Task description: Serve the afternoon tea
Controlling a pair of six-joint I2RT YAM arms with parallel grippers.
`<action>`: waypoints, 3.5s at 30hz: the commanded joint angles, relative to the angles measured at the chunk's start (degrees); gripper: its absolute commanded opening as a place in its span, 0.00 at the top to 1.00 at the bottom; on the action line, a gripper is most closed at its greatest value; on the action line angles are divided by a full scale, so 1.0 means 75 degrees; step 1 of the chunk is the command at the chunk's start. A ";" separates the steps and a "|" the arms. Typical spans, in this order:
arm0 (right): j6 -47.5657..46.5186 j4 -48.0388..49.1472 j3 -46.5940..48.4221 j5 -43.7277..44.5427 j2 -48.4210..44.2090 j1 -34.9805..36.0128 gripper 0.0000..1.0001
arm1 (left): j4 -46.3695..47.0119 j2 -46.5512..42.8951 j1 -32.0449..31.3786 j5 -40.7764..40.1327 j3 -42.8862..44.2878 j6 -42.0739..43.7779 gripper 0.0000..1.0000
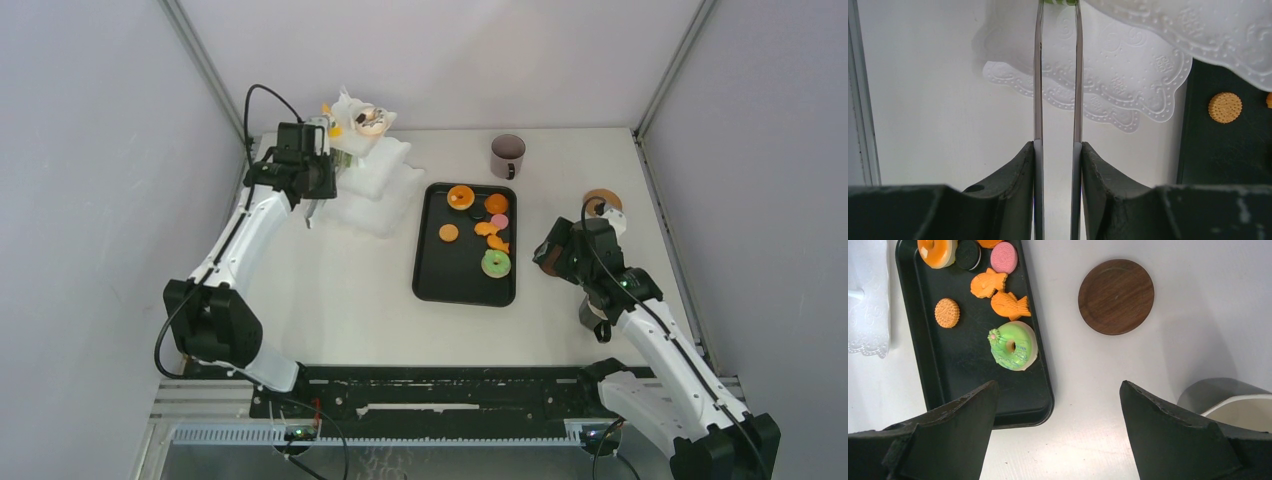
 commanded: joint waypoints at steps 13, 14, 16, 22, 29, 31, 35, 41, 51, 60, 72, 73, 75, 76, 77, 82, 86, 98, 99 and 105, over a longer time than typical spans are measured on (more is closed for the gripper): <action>0.0115 0.0063 0.0066 0.0139 -0.0178 0.0092 0.02 | 0.0465 -0.0197 0.0065 0.0399 0.0811 0.0072 0.44; 0.0113 0.0069 0.0059 0.0133 -0.0175 0.0103 0.02 | 0.0420 -0.0220 0.0062 0.0399 0.0824 0.0070 0.44; 0.0119 0.0080 0.0055 0.0128 -0.0164 0.0105 0.02 | 0.0328 -0.0292 0.0062 0.0401 0.0841 0.0085 0.44; 0.0118 0.0158 0.0055 0.0092 -0.0034 0.0124 0.02 | -0.0295 -0.0753 0.0064 0.0226 0.0717 0.0179 0.46; 0.0082 0.0476 0.0055 -0.0116 0.0216 0.0192 0.02 | -0.0607 -0.1757 0.0072 0.0300 0.0189 0.0046 0.51; 0.0072 0.0529 0.0061 -0.0130 0.0245 0.0216 0.02 | -0.0850 -0.2020 0.0068 0.0369 0.0117 0.0048 0.54; 0.0052 0.0539 0.0057 -0.0068 0.0242 0.0213 0.02 | -0.1458 -0.2581 0.0055 0.0727 -0.0215 0.0059 0.62; 0.0030 0.0581 0.0059 -0.0035 0.0158 0.0204 0.02 | -0.1808 -0.3681 -0.0044 0.1778 -0.1339 -0.0145 0.75; 0.0051 0.0509 0.0061 0.0021 0.0056 0.0204 0.02 | -0.0714 -0.3905 -0.2613 0.2327 -0.2124 -0.1077 0.76; 0.0070 0.0128 0.0056 0.0303 -0.0328 0.0145 0.02 | 0.1118 -0.2036 -0.4016 0.2365 -0.2018 -0.2300 0.72; 0.0048 0.0004 0.0058 0.0330 -0.0385 0.0079 0.02 | 0.1958 -0.0239 -0.4293 0.2785 -0.1603 -0.3093 0.60; 0.0036 0.0025 0.0055 0.0308 -0.0360 0.0081 0.02 | 0.1953 -0.0108 -0.4313 0.2811 -0.1545 -0.3098 0.59; 0.0038 0.0062 0.0058 0.0270 -0.0315 0.0080 0.02 | 0.1950 0.0074 -0.4332 0.2809 -0.1437 -0.3111 0.58; 0.0039 0.0078 0.0062 0.0260 -0.0299 0.0081 0.02 | 0.1949 0.0156 -0.4333 0.2761 -0.1397 -0.3128 0.56; 0.0039 0.0090 0.0061 0.0251 -0.0278 0.0080 0.02 | 0.1946 0.0229 -0.4333 0.2745 -0.1365 -0.3145 0.55; 0.0002 0.0162 0.0055 0.0210 -0.0192 0.0068 0.02 | 0.1841 0.0595 -0.4356 0.2673 -0.1098 -0.3074 0.53; -0.0035 0.0172 0.0056 0.0210 -0.0135 0.0058 0.02 | 0.1816 0.0855 -0.4384 0.2937 -0.0919 -0.3044 0.52; -0.0086 0.0212 0.0061 0.0163 -0.0087 -0.0023 0.02 | 0.0933 0.1328 -0.4637 0.2662 -0.0355 -0.2570 0.50; -0.0085 0.0216 0.0057 0.0152 -0.0081 -0.0024 0.02 | 0.0837 0.1335 -0.4646 0.2656 -0.0328 -0.2513 0.50; -0.0080 0.0278 0.0055 0.0096 -0.0030 -0.0036 0.02 | 0.0680 0.1496 -0.4661 0.2958 -0.0311 -0.2371 0.51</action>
